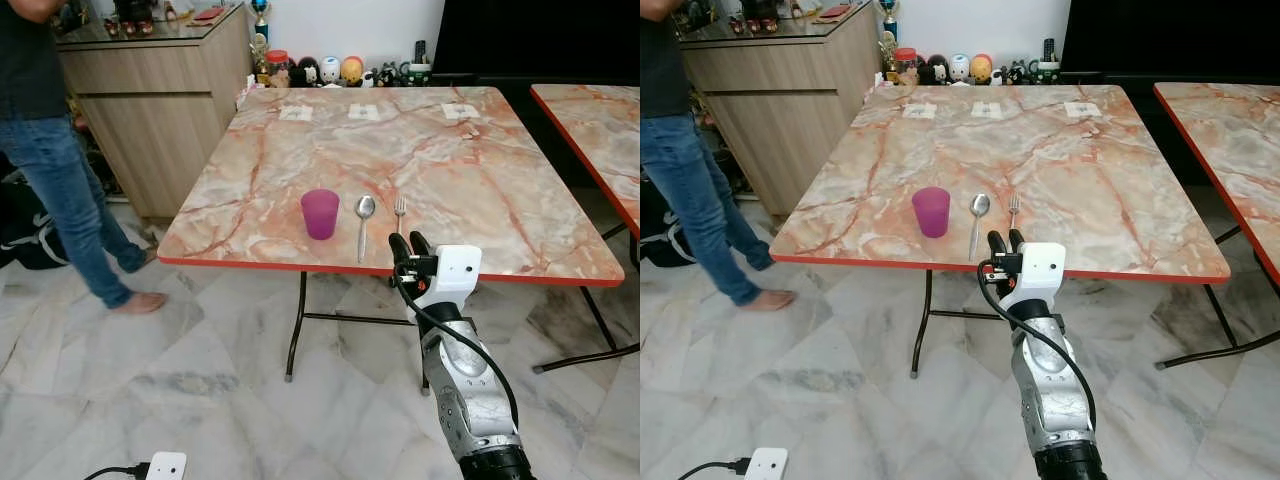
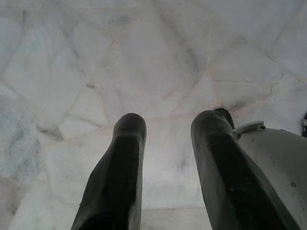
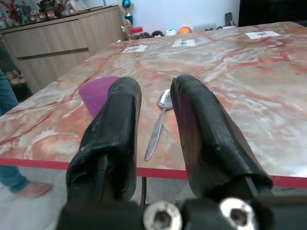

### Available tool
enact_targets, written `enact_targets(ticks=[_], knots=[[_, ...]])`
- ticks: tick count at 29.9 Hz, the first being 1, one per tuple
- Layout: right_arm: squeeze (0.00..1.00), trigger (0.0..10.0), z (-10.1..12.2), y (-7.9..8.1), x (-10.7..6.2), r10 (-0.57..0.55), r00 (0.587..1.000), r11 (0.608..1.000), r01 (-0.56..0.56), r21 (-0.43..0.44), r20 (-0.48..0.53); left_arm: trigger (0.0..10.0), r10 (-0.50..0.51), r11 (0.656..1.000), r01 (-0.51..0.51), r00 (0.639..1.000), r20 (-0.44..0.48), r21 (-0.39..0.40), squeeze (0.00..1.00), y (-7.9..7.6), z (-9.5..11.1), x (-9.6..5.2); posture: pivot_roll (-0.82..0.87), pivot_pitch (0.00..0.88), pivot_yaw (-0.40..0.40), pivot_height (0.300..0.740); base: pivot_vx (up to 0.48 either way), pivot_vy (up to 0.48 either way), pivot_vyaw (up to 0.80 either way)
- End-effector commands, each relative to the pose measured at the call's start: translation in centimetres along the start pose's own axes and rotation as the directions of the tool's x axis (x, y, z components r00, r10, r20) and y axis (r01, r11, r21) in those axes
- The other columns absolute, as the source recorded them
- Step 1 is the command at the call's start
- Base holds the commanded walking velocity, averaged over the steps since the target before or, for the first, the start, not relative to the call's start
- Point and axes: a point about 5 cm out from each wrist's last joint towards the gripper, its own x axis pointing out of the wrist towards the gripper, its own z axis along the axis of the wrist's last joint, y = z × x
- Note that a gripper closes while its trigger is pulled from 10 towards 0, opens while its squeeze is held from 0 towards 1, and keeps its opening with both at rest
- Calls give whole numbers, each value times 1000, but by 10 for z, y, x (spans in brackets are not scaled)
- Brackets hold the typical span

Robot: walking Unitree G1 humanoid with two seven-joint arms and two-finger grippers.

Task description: Setting the table

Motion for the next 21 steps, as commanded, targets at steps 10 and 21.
enact_targets(ticks=[10, 21], knots=[[0, 10000, 3, 0, 0, -6, 1000, 1000, 6, 0, 16, 10000, 0, 1000, 0, 1000, -21, -9, 0, -1, -5, -1, -111, 0, 41, 740, 235, 0, 0], [0, 10000, -1, -3, 0, -32, 999, 999, 32, 5, -4, 10000, -2, 1000, 2, 1000, -24, -10, 0, -1, -7, -1, -114, 0, 42, 740, 273, 0, 0]])
